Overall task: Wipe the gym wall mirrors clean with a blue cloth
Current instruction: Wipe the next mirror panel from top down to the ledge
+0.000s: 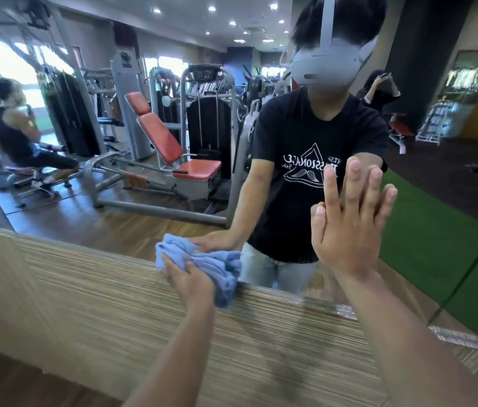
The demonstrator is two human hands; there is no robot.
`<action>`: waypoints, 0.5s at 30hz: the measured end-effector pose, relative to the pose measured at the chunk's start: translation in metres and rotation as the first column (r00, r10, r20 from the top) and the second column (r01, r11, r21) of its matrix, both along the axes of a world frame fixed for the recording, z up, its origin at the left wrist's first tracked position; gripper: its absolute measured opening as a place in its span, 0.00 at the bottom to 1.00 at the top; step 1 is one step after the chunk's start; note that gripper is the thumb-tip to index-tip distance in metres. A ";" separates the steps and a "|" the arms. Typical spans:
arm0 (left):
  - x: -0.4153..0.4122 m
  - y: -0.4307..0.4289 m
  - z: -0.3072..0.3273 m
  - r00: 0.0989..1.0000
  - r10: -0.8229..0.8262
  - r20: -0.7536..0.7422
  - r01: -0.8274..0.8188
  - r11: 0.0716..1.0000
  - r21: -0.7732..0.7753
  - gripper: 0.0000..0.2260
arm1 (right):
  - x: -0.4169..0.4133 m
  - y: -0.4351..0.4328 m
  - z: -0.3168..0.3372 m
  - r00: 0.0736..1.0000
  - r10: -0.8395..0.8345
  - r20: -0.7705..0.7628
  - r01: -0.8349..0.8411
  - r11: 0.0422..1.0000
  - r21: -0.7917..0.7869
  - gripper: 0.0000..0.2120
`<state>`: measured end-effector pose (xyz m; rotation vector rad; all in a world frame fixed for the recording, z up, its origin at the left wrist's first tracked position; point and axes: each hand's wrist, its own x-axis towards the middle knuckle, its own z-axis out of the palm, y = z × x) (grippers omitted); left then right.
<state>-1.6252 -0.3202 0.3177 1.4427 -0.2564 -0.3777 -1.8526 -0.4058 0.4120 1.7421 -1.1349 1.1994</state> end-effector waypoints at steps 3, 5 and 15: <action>0.051 -0.004 0.008 0.993 0.076 -0.091 -0.085 0.992 -0.092 0.27 | 0.002 -0.001 -0.001 1.000 -0.022 0.007 0.022 1.000 -0.011 0.30; 0.053 -0.004 0.014 0.986 0.080 -0.143 -0.096 0.989 -0.112 0.28 | 0.002 -0.002 -0.001 0.999 -0.036 0.007 0.036 0.999 -0.009 0.30; -0.040 -0.008 0.067 0.999 -0.020 -0.031 0.012 0.971 -0.240 0.27 | 0.003 0.004 0.000 0.999 -0.036 0.000 0.036 0.999 0.027 0.29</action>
